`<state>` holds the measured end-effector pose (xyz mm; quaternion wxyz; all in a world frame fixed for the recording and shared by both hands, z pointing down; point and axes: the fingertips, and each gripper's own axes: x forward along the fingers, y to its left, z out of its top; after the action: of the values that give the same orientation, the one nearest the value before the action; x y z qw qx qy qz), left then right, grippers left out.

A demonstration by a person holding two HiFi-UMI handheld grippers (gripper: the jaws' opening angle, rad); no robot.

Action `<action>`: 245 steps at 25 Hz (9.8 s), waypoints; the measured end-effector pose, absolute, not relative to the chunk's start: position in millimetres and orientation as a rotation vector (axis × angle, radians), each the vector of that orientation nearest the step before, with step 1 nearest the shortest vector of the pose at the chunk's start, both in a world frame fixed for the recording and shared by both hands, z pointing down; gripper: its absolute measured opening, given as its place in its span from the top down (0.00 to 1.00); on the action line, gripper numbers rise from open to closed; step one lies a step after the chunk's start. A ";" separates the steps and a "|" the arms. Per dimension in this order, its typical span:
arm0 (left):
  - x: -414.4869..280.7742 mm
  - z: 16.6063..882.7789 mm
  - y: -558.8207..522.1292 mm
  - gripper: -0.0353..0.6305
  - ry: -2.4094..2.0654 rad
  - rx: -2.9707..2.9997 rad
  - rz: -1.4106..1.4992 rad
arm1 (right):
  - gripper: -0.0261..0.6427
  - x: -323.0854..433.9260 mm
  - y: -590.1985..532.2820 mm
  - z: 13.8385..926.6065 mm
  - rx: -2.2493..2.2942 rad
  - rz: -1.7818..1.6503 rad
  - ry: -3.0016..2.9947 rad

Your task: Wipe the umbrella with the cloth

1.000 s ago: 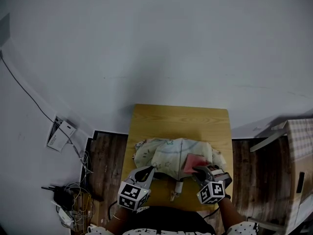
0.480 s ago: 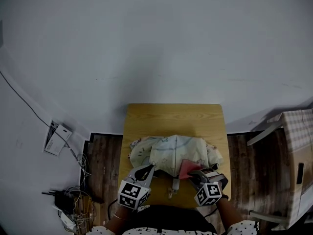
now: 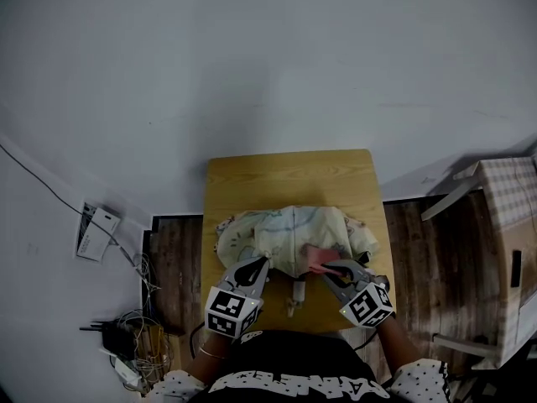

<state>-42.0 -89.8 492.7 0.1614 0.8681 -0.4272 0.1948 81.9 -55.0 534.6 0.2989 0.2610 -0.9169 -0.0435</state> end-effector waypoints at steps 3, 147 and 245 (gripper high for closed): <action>-25.0 487.6 -93.0 0.94 -1.184 2.525 0.550 | 0.91 106.6 -81.1 494.1 0.990 -0.026 -2.531; -148.8 525.6 -109.8 0.94 -1.124 2.444 0.541 | 0.91 -89.1 -143.4 466.0 1.007 0.052 -2.611; -157.9 498.7 -102.2 0.94 -1.257 2.371 0.466 | 0.91 -72.3 -139.5 506.4 0.768 -0.259 -2.411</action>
<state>-157.9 -102.2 498.7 0.2073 0.8517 -0.4513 0.1675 -72.3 -139.5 506.4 0.2947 0.2884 -0.9058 -0.0972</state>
